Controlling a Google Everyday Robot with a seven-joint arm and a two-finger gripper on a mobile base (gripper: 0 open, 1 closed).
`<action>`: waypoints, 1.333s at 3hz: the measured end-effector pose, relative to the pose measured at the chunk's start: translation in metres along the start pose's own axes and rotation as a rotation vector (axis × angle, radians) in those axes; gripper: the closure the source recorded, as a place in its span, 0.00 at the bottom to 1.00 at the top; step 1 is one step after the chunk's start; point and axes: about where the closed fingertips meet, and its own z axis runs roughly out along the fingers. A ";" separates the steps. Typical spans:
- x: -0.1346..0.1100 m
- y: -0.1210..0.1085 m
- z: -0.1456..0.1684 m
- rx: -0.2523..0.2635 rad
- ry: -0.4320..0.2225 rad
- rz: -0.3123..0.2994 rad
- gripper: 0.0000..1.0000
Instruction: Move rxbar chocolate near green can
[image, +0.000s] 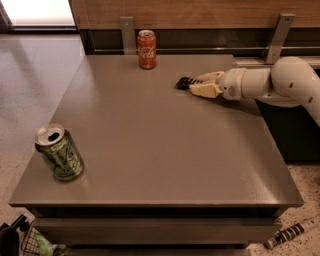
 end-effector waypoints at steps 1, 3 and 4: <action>-0.031 0.003 -0.018 0.012 0.041 -0.006 1.00; -0.101 0.014 -0.066 0.054 0.115 -0.016 1.00; -0.120 0.030 -0.081 0.046 0.110 -0.012 1.00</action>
Offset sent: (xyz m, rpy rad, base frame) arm -0.0335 -0.0230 0.1515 -0.1656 0.0420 -0.0903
